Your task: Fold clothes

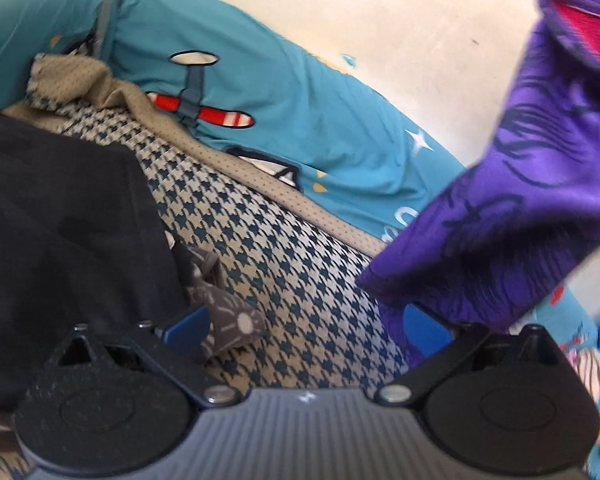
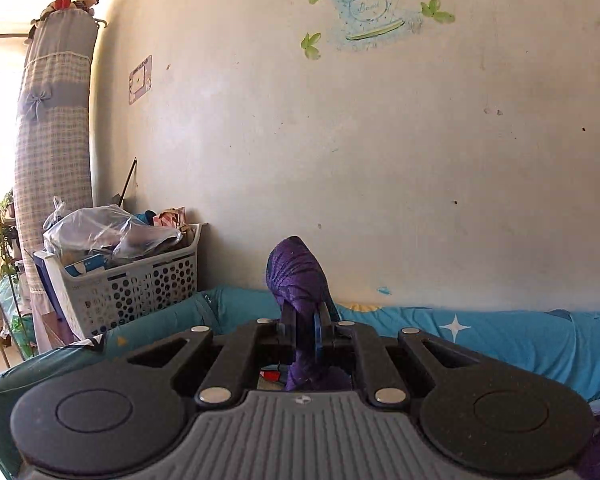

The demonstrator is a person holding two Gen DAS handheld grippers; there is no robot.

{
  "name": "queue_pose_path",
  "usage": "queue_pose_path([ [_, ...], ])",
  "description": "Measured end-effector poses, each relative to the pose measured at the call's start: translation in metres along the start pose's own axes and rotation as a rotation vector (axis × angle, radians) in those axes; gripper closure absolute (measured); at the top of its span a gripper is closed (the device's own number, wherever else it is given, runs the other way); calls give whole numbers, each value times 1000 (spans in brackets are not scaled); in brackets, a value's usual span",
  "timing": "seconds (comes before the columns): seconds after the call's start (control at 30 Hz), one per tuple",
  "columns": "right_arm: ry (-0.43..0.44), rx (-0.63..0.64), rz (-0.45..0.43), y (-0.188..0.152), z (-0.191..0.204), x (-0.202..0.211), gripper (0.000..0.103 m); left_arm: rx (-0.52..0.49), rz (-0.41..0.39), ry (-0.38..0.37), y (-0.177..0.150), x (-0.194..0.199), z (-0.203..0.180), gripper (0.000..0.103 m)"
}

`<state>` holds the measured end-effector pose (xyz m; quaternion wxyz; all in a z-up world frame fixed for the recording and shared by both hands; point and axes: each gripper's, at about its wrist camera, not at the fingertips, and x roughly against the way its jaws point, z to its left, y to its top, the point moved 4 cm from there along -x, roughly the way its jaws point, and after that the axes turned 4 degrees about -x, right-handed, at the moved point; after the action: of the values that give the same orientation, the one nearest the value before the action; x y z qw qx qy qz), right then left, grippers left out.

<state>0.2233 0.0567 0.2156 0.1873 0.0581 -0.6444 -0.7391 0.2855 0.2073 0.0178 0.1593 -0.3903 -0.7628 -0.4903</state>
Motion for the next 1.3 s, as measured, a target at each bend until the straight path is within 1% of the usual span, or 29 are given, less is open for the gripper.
queue_pose_path([
  [0.1, 19, 0, 4, -4, 7, 3, 95, 95, -8, 24, 5, -7, 10, 0],
  [0.13, 27, -4, 10, -6, 8, 4, 95, 129, -14, 20, 7, -8, 14, 0],
  [0.27, 63, -12, 33, -17, 15, 6, 95, 246, 0, -52, 14, -17, 26, 0],
  [0.33, 76, -2, 41, -23, 19, 7, 95, 260, 3, -57, 15, -19, 27, 0],
  [0.43, 101, -14, 63, -32, 23, 4, 95, 250, -15, -47, 16, -15, 25, 0],
  [0.53, 115, -40, 75, -40, 24, 2, 94, 261, -43, -42, 22, -10, 29, 0],
  [0.6, 124, -71, 82, -48, 24, 2, 94, 259, -68, -14, 25, -5, 35, 0],
  [0.77, 167, -146, 131, -78, 28, -1, 93, 293, -115, 30, 36, 17, 64, 0],
  [0.83, 192, -184, 171, -93, 30, -2, 93, 334, -156, 39, 42, 33, 83, 0],
  [0.9, 224, -204, 238, -112, 35, -3, 92, 374, -209, 76, 49, 52, 104, 0],
  [0.93, 244, -188, 278, -124, 40, -4, 88, 379, -235, 107, 51, 61, 112, 0],
  [0.97, 266, -156, 323, -137, 45, -4, 77, 379, -248, 135, 52, 67, 118, 0],
  [1.03, 304, -85, 405, -162, 57, -2, 65, 388, -271, 183, 53, 77, 129, 0],
  [1.13, 340, -12, 476, -191, 67, 5, 65, 409, -278, 184, 53, 83, 138, 0],
  [1.2, 359, 15, 509, -203, 70, 11, 65, 385, -267, 188, 54, 83, 135, 0],
  [1.3, 363, 50, 523, -210, 70, 17, 64, 348, -252, 195, 54, 80, 127, 0],
])
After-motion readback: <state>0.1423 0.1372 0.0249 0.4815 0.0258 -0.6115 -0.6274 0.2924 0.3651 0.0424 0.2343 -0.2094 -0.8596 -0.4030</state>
